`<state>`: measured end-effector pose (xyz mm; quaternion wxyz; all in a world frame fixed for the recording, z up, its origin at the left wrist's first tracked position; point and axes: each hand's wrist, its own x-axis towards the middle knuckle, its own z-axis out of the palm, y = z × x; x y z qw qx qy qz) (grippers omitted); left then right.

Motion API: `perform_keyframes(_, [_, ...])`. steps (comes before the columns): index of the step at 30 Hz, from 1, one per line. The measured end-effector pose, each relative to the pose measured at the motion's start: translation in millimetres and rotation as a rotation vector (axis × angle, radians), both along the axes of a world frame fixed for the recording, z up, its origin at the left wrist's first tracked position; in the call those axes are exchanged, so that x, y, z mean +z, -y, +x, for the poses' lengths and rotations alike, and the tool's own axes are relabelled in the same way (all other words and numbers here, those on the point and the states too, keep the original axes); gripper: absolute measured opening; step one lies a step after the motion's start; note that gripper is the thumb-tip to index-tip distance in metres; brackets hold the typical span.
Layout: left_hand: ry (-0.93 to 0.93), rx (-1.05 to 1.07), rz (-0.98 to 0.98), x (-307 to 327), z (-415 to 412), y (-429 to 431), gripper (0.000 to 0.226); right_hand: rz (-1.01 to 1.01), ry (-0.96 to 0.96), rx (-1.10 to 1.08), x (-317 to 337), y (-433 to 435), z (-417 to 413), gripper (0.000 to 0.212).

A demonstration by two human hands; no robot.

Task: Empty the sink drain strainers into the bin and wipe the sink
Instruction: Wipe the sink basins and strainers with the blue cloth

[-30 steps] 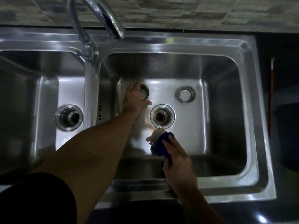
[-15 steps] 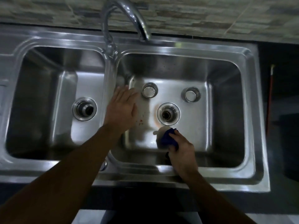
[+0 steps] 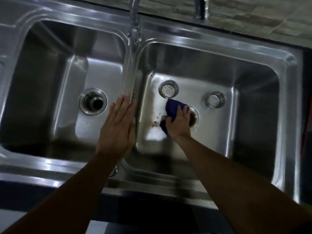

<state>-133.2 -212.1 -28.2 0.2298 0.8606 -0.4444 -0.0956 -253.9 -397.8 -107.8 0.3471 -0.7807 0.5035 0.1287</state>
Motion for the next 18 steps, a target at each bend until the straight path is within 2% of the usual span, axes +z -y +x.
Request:
perform_keyframes(3, [0.006, 0.023, -0.005, 3, 0, 2, 0.053, -0.207, 0.002, 0.170, -27, -19, -4, 0.077])
perform_keyframes(6, [0.018, 0.016, -0.013, 3, 0, 2, 0.051, -0.301, 0.036, 0.223, -43, -34, -6, 0.077])
perform_keyframes(8, [0.023, 0.004, -0.009, 2, 0, 1, 0.051, -0.302, 0.004, 0.307, -49, -39, -1, 0.075])
perform_keyframes(15, [0.043, -0.010, 0.031, -5, 2, 1, 0.051, -0.150, 0.202, 0.718, -62, -66, 37, 0.071])
perform_keyframes(16, [0.042, -0.012, 0.025, -6, 3, 1, 0.051, -0.135, 0.243, 0.812, -63, -59, 29, 0.071])
perform_keyframes(18, [0.044, -0.010, 0.015, -5, 2, 1, 0.051, -0.124, 0.339, 1.153, -63, -36, 2, 0.069])
